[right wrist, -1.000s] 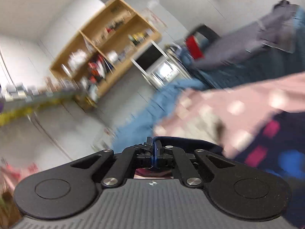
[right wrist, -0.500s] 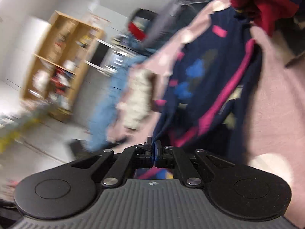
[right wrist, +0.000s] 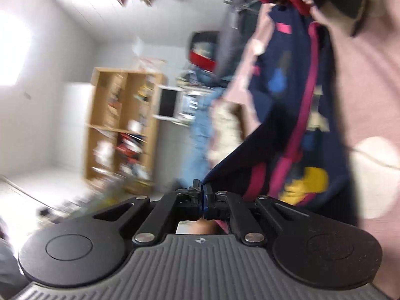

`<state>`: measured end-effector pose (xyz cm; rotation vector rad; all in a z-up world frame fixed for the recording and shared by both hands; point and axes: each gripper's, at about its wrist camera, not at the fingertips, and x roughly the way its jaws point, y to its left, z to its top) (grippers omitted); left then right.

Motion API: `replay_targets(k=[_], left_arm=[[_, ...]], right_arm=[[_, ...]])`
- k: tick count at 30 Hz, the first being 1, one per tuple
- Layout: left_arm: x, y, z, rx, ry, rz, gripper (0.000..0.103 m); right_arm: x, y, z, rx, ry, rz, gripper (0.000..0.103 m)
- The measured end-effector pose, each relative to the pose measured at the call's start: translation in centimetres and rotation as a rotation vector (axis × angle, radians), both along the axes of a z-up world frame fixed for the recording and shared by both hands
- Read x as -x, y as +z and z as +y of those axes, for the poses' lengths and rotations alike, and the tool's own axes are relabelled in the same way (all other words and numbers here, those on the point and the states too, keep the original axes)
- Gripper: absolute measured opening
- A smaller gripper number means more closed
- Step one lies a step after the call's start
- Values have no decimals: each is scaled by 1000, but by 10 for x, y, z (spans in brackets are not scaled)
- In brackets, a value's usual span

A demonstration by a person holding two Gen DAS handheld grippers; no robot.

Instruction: Fold small clothes

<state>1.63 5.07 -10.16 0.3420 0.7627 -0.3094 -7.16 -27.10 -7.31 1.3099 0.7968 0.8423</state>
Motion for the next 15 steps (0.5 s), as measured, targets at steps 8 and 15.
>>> replay_targets(k=[8, 15], left_arm=[[-52, -23, -28, -132, 8, -140, 95], [-115, -3, 64, -2, 324, -129, 95]], right_arm=[[-36, 65, 5, -103, -5, -173, 3], [-31, 21, 22, 51, 32, -22, 3]])
